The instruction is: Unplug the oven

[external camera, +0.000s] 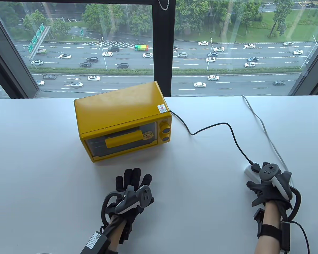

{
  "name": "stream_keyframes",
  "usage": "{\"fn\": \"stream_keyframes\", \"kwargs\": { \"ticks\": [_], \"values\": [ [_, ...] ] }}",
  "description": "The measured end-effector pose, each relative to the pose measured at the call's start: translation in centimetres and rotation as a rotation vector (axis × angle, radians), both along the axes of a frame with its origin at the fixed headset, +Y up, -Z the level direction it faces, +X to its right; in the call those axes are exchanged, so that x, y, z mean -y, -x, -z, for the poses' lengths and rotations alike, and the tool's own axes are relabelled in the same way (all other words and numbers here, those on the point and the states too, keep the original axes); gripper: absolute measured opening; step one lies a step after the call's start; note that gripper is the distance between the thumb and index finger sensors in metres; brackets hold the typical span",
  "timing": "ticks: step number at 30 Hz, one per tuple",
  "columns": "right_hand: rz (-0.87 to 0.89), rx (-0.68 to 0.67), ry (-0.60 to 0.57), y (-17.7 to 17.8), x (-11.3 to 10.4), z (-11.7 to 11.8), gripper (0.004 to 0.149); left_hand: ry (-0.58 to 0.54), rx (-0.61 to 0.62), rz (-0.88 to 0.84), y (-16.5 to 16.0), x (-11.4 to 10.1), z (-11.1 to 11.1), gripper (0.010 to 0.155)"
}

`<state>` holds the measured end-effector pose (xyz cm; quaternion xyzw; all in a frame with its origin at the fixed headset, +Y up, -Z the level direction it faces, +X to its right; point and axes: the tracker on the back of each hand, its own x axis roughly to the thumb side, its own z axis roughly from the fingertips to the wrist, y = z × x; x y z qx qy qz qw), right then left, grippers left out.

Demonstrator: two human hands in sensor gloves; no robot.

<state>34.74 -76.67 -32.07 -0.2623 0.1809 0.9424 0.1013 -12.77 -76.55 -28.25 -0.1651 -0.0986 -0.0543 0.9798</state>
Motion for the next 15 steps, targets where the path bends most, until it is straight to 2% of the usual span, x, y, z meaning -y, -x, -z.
{"fn": "stream_keyframes", "kwargs": {
  "ticks": [2,4,6,9,12,15],
  "values": [
    [-0.031,0.017,-0.032,0.1,0.2,0.3,0.088,0.002,-0.001,0.0,-0.1,0.0,0.2,0.075],
    [-0.065,-0.002,-0.125,0.3,0.0,0.4,0.082,-0.007,0.004,-0.017,-0.3,-0.1,0.3,0.075],
    [-0.03,-0.027,-0.092,0.6,-0.1,0.3,0.084,-0.021,0.015,-0.022,-0.4,-0.1,0.2,0.075],
    [0.007,-0.096,-0.126,1.2,-0.6,-0.1,0.085,-0.034,0.027,-0.004,-0.6,-0.2,0.0,0.075],
    [0.077,-0.207,-0.138,2.8,-1.1,-0.7,0.086,-0.03,0.037,-0.015,-0.8,-0.1,0.0,0.075],
    [0.089,-0.341,-0.098,5.2,-1.8,-1.1,0.086,-0.031,0.056,0.018,-1.1,0.0,-0.3,0.075]
  ]
}}
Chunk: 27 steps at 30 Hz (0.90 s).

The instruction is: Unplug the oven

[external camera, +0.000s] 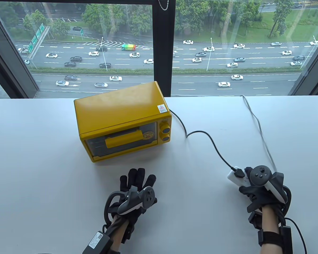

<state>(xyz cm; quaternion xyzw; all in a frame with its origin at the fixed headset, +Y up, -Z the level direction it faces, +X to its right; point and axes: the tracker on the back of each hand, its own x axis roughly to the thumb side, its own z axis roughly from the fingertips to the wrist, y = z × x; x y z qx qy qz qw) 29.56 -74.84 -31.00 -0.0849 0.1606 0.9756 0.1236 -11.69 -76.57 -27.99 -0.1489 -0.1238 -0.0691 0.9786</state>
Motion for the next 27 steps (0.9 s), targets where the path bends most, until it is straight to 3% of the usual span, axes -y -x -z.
{"fn": "stream_keyframes", "kwargs": {
  "ticks": [9,14,17,22,24,27],
  "values": [
    [-0.067,-0.339,0.06,10.0,-1.1,-0.7,0.084,-0.039,0.04,-0.029,-0.6,-0.6,-0.5,0.075],
    [-0.094,-0.448,0.056,14.3,0.6,-0.5,0.082,-0.046,0.058,-0.041,-0.7,-0.7,-0.6,0.075],
    [-0.016,-0.433,0.008,14.1,1.3,-0.5,0.081,-0.047,0.076,-0.041,-1.0,-0.6,-0.6,0.075],
    [0.02,-0.415,0.023,13.8,1.3,-0.5,0.08,-0.163,0.158,-0.092,-2.7,-1.7,-0.7,0.074],
    [0.032,-0.413,0.03,13.8,1.3,-0.5,0.08,-0.227,0.206,-0.117,-4.0,-2.7,-0.8,0.072],
    [0.049,-0.423,0.023,13.9,1.5,-0.7,0.08,-0.216,0.272,-0.075,-6.7,-3.2,-0.6,0.071]
  ]
}}
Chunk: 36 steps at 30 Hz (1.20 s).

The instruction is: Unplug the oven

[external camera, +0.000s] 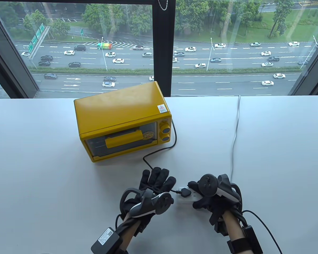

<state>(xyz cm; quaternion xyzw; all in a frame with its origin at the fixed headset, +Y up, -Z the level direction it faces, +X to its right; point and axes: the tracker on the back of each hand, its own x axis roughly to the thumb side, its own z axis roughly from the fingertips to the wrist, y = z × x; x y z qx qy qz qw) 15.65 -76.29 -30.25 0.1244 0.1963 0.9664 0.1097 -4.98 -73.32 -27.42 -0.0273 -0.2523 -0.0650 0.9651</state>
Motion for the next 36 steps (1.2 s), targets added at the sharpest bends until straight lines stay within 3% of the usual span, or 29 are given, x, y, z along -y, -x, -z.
{"fn": "stream_keyframes", "kwargs": {
  "ticks": [6,8,12,14,16,18,20,22,24,30,36],
  "values": [
    [0.045,0.026,0.011,-0.3,0.4,-0.4,0.08,0.051,0.027,0.092,-4.0,1.8,1.9,0.069],
    [0.04,0.027,0.005,-0.3,0.3,-0.4,0.08,0.007,0.018,0.054,-4.3,1.9,2.3,0.069],
    [0.023,0.03,0.028,-0.3,0.3,-0.4,0.08,0.12,0.016,-0.042,-4.1,1.5,3.0,0.064],
    [0.003,0.039,0.058,-0.3,0.3,-0.4,0.081,0.123,0.03,-0.048,-4.1,1.5,2.9,0.065],
    [-0.004,0.045,0.071,-0.3,0.3,-0.2,0.081,0.056,0.039,-0.172,-3.1,-0.3,2.6,0.066],
    [-0.004,0.044,0.086,-0.2,0.3,-0.2,0.082,0.124,0.021,-0.406,-2.2,-3.1,2.4,0.066],
    [-0.004,0.044,0.08,-0.2,0.3,-0.3,0.082,0.13,-0.024,-0.318,-1.3,-5.2,2.0,0.065],
    [-0.005,0.046,0.076,-0.2,0.3,-0.3,0.081,0.121,-0.058,-0.151,-0.3,-5.8,1.7,0.065],
    [-0.009,0.055,0.074,-0.2,0.3,-0.4,0.082,0.112,-0.08,-0.084,0.9,-4.8,1.2,0.064],
    [-0.016,0.055,0.068,-0.1,0.3,-0.5,0.081,0.219,-0.157,-0.064,3.2,0.4,1.3,0.063],
    [-0.041,0.055,0.048,0.2,0.4,-0.8,0.082,0.321,-0.186,-0.095,3.6,1.7,1.4,0.067]
  ]
}}
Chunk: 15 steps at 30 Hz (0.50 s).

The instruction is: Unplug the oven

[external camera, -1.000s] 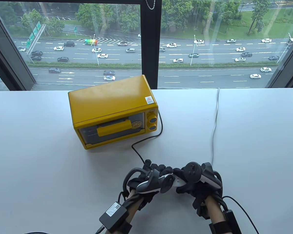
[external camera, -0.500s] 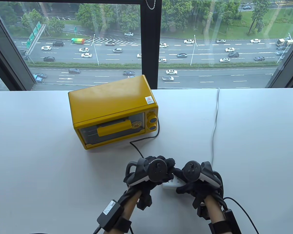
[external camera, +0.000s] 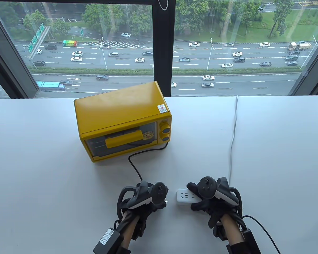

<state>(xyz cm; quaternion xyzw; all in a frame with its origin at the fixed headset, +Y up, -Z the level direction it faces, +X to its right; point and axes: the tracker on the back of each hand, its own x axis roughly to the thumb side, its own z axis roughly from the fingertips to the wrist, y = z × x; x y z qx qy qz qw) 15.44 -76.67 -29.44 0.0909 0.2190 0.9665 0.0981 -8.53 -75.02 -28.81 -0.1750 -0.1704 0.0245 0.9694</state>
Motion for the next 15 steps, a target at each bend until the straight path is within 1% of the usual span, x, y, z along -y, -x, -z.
{"fn": "stream_keyframes", "kwargs": {
  "ticks": [3,5,7,8,10,12,14,15],
  "values": [
    [0.002,-0.003,-0.002,0.0,0.1,-0.1,0.082,-0.02,-0.015,-0.079,1.1,-0.2,-0.4,0.07],
    [-0.009,-0.019,0.013,0.1,0.1,-0.2,0.082,-0.063,-0.061,-0.109,2.1,-0.8,-0.6,0.071],
    [-0.018,-0.045,0.056,0.1,-0.1,-0.2,0.085,-0.143,-0.134,-0.047,3.2,-1.8,-0.8,0.075],
    [-0.006,-0.055,0.084,0.1,-0.3,-0.3,0.088,-0.209,-0.156,0.015,4.0,-2.3,-0.8,0.076],
    [0.031,-0.05,0.09,-0.3,-0.9,-0.4,0.088,-0.27,-0.173,0.108,5.2,-2.8,-0.8,0.077],
    [0.089,-0.008,0.037,-1.2,-2.1,-0.5,0.082,-0.263,-0.207,0.181,6.6,-2.8,-0.9,0.079],
    [0.137,0.043,-0.025,-2.2,-3.1,-0.7,0.074,-0.247,-0.204,0.14,7.5,-2.4,-0.9,0.079],
    [0.159,0.087,-0.074,-2.9,-3.6,-0.8,0.072,-0.24,-0.208,0.102,7.9,-2.1,-0.8,0.079]
  ]
}}
